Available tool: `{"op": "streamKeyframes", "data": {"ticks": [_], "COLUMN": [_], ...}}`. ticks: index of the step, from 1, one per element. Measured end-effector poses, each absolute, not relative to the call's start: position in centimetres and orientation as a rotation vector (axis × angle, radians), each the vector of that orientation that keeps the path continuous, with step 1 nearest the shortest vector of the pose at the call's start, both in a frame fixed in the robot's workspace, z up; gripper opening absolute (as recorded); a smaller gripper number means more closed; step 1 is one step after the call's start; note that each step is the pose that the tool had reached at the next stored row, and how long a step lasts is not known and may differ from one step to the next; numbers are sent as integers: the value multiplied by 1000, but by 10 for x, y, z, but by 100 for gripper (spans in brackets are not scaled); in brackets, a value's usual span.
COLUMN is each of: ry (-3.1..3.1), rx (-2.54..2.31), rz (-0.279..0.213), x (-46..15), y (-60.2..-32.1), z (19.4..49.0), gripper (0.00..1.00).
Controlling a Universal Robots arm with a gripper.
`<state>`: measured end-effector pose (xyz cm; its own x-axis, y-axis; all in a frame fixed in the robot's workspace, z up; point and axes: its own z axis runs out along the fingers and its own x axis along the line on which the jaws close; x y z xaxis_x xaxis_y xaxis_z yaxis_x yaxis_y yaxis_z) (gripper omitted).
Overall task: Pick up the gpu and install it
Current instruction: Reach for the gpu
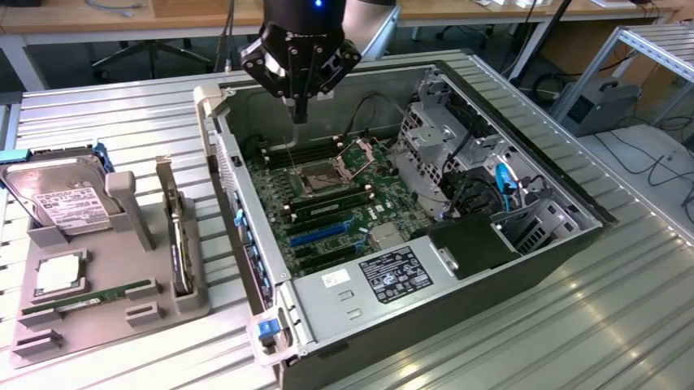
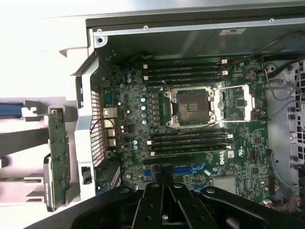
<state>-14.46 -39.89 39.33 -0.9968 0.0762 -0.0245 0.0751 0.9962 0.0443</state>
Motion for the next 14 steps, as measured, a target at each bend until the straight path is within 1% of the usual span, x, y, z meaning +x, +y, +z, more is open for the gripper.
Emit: {"op": "streamKeyframes", "data": {"ticks": [14], "ry": [3112], "rx": [118], "rz": [68], "x": [-148], "y": [-399], "z": [393], "gripper": [11]}}
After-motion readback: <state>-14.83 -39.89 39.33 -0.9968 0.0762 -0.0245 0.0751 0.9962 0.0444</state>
